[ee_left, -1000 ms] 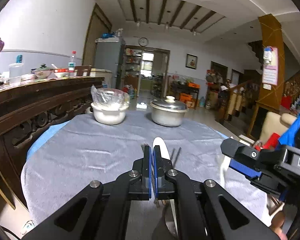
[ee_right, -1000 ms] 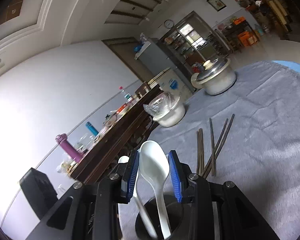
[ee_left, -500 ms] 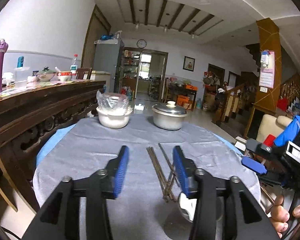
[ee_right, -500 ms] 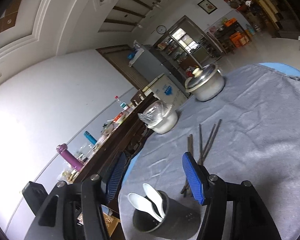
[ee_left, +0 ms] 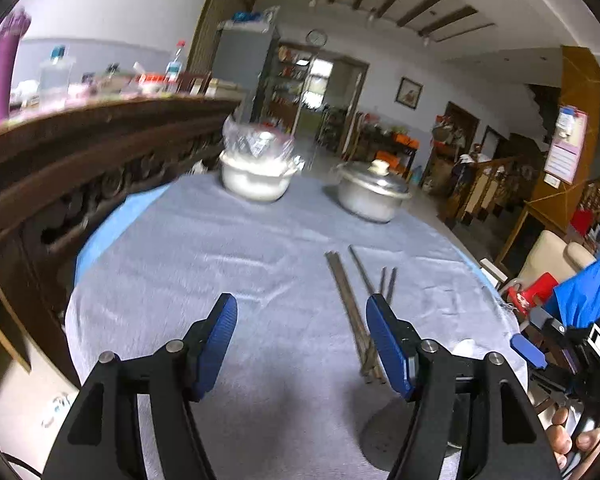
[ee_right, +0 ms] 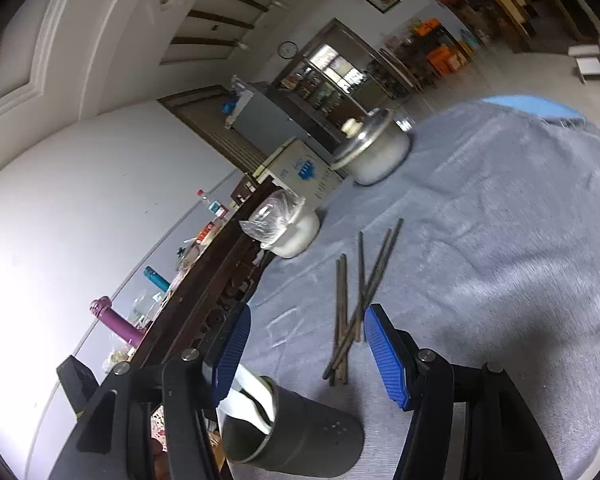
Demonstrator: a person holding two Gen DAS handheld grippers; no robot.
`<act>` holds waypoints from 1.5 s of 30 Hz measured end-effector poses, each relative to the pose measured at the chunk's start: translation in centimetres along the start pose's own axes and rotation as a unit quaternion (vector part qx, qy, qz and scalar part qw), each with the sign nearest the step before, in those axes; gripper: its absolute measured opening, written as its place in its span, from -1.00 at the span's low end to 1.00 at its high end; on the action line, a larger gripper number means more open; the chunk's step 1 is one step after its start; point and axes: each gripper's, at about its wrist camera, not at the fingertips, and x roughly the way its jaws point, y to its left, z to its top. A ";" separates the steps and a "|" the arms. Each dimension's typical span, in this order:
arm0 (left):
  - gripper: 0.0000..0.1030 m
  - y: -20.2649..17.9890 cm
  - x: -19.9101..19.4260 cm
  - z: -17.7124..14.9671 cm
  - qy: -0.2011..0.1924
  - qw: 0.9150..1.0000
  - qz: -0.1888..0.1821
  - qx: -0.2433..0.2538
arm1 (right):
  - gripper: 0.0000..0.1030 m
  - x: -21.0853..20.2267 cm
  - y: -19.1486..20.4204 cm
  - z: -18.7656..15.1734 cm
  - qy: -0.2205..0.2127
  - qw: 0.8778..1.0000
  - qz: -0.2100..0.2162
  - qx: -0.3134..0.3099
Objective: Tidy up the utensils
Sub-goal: 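Move the left tool to the chopsticks and grasp one chopstick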
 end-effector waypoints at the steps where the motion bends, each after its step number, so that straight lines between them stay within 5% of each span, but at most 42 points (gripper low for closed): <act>1: 0.32 0.2 0.3 0.0 0.006 1.000 0.001 -0.005 | 0.23 0.0 -0.2 0.0 0.001 1.000 -0.001 0.002; 26: 0.32 0.8 11.2 2.1 0.121 0.993 -0.014 0.003 | 0.19 3.1 -4.5 0.1 0.045 0.998 -0.016 0.037; 38: 0.32 -1.5 22.4 5.4 0.211 0.976 -0.049 0.006 | 0.11 6.3 -6.3 1.2 0.072 0.996 -0.034 0.048; 45: 0.32 -2.5 27.2 6.5 0.254 0.966 -0.037 -0.012 | 0.11 7.1 -7.4 1.9 0.074 0.995 -0.034 0.058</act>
